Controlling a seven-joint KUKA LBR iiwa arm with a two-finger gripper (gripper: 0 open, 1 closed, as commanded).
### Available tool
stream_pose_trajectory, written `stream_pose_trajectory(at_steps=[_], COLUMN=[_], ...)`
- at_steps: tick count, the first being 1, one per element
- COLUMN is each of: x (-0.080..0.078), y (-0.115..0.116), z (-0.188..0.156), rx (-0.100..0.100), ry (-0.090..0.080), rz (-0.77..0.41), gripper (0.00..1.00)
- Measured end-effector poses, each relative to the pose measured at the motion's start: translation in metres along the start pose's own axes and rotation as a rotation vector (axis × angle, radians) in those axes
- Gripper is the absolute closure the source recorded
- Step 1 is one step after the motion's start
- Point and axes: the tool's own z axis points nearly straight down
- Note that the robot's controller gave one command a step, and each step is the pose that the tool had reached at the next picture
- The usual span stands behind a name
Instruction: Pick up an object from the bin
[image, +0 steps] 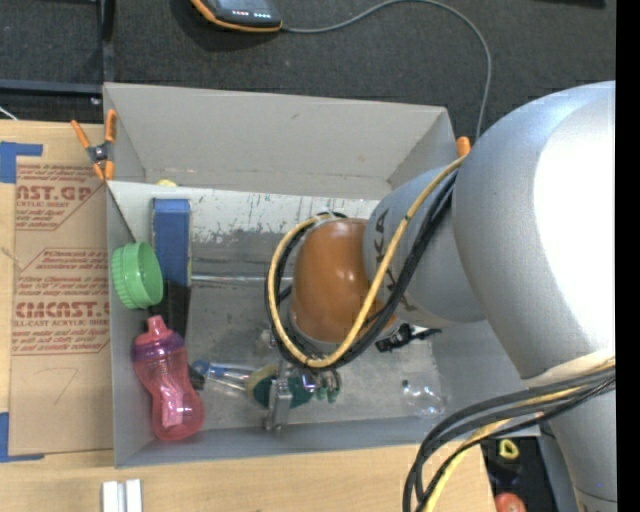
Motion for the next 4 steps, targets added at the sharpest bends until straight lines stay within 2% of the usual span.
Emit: stream_pose_trajectory(at_steps=[1,2,3,4], x=[0.007,0.016,0.013,0.014], y=[0.018,0.004,-0.003,0.006], z=[-0.050,-0.030,-0.002,0.000], rx=[0.001,0.003,-0.002,-0.001], ry=[-0.013,0.002,-0.020,-0.006], rz=[0.057,0.150,0.169,0.287], gripper=[0.00,0.00,0.00,1.00])
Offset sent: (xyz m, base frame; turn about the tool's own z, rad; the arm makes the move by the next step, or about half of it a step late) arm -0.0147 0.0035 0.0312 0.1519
